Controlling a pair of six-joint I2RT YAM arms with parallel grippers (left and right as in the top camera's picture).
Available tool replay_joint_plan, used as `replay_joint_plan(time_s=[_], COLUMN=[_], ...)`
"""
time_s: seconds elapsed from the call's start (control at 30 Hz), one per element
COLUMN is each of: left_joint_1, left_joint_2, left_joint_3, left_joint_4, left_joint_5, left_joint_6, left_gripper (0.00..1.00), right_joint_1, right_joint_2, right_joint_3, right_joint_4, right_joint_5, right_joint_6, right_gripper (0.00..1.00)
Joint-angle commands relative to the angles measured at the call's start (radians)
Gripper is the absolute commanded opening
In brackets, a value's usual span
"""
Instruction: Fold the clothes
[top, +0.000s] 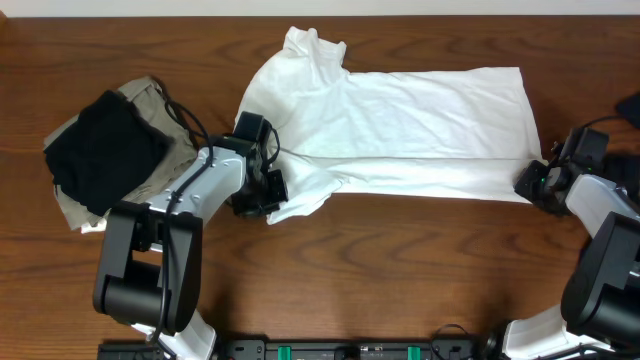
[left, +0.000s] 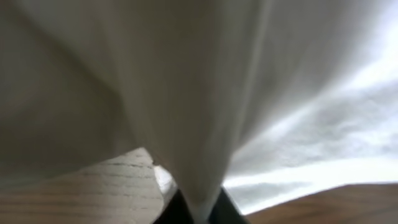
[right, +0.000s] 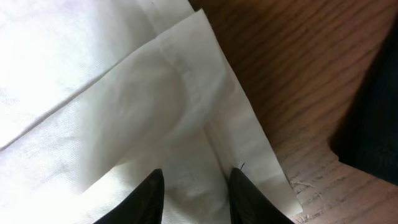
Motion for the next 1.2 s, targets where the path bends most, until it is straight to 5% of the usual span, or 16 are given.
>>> replay_joint_plan(time_s=[0.0,0.1,0.27,0.6,1.17], left_joint_1=[0.0,0.0,0.002,0.041,0.041], left_joint_2=[-0.008,-0.053,-0.154,-0.197,-0.043], left_joint_3=[0.014,0.053,0.111,0.111,0.111], left_joint_4=[-0.003,-0.002,0.055,0.368,0.551], left_joint_5=[0.152,0.316,0.354,0.075,0.089], left_joint_6=[0.053,0.065,0.065,-0.008,-0.048], left_gripper=[0.06,0.06,0.06,0.08,0.13], right_joint_1=[0.015,0.015,0.015,0.015,0.015], right_joint_2=[0.032,0.032,0.032,0.032,0.032], right_joint_3=[-0.045,-0.045,-0.045,-0.045,-0.045], right_joint_4=[-0.024,-0.024,-0.024,-0.024,-0.031], right_joint_5=[-0.021,-0.021,-0.021,-0.018,-0.018], right_joint_6=[-0.006,-0.006,-0.013,-0.016,-0.019], right_gripper=[0.34,0.34,0.34,0.34,0.35])
